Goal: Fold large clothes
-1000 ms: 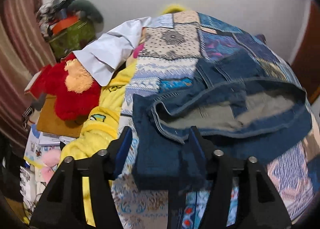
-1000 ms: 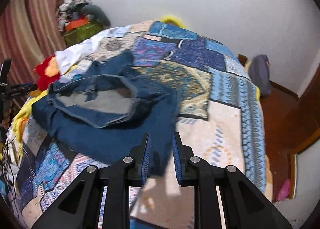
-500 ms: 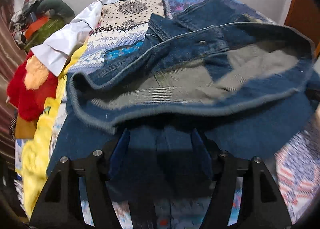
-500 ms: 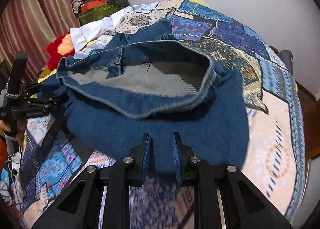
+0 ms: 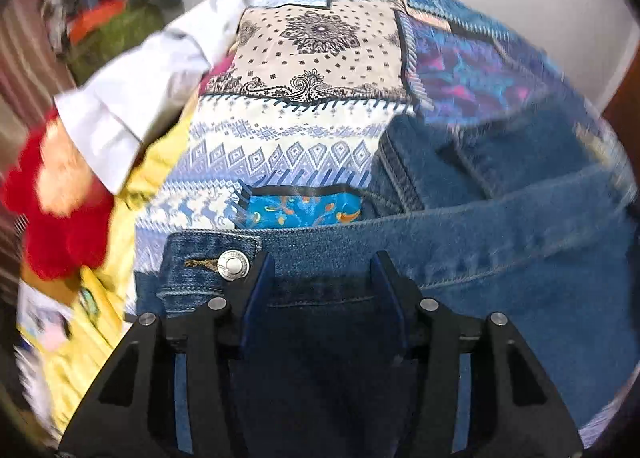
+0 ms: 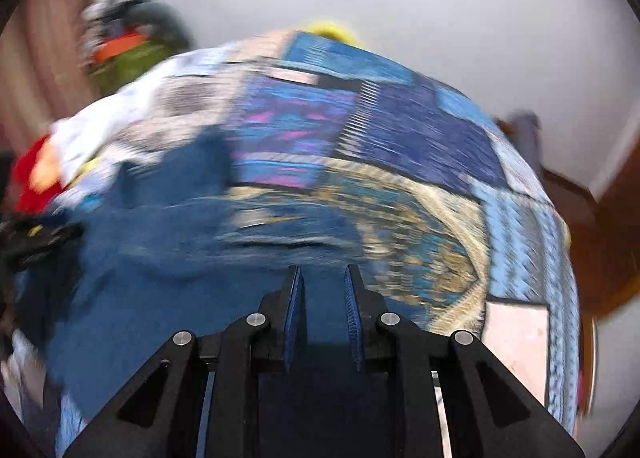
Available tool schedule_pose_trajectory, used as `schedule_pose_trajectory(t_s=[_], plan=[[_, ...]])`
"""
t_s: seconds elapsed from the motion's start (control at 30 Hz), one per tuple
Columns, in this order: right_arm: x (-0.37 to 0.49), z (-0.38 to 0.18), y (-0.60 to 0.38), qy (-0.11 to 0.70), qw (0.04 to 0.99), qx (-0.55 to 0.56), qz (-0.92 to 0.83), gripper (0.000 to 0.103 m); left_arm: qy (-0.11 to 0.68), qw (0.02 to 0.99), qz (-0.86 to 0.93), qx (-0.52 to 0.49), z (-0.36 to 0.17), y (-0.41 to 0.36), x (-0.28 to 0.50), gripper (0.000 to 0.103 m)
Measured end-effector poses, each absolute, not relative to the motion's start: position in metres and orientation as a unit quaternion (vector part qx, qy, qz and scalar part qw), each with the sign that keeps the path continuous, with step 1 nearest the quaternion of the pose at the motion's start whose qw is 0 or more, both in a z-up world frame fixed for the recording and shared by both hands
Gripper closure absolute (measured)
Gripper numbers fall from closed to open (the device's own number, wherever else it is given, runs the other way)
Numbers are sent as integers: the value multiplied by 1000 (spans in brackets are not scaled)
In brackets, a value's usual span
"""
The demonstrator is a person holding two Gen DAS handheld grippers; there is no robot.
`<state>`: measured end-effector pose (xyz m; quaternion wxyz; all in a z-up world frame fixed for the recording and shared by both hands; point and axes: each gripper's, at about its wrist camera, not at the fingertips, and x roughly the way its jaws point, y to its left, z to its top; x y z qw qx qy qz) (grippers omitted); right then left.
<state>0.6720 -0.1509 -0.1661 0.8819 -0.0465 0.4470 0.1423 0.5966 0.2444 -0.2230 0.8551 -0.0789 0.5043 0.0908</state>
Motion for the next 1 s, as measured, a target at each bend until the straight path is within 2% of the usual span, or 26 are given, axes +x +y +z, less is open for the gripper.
schedule_pose_trajectory(t_s=[0.03,0.1,0.17,0.27,0.37,0.53,0.7,0.87,0.9,0.97,1.0], plan=[[671,-167,-164,453,878,12,155,86,487,864,76,-106,-211,251,591,51],[665,-168,-176,459,869,61,174,86,448,883,67,-122,-187,257,577,47],[656,-164,-181,461,867,62,179,86,422,896,74,-113,-164,262,566,36],[640,-153,-180,455,869,50,190,86,407,905,78,-95,-136,268,543,34],[623,-142,-170,449,865,35,219,86,416,904,80,-63,-131,266,525,30],[590,-139,-128,448,853,-29,268,86,458,886,68,-12,-162,251,497,29],[555,-167,-75,470,821,-128,297,86,502,863,48,-5,-206,240,476,29],[535,-194,-54,483,803,-143,319,86,514,855,61,21,-231,240,463,28],[534,-197,-52,483,802,-152,317,86,515,853,75,37,-236,243,462,27],[531,-202,-51,474,798,-180,324,86,517,849,99,53,-243,250,458,14],[530,-204,-53,470,794,-193,333,86,519,846,107,49,-247,257,456,13]])
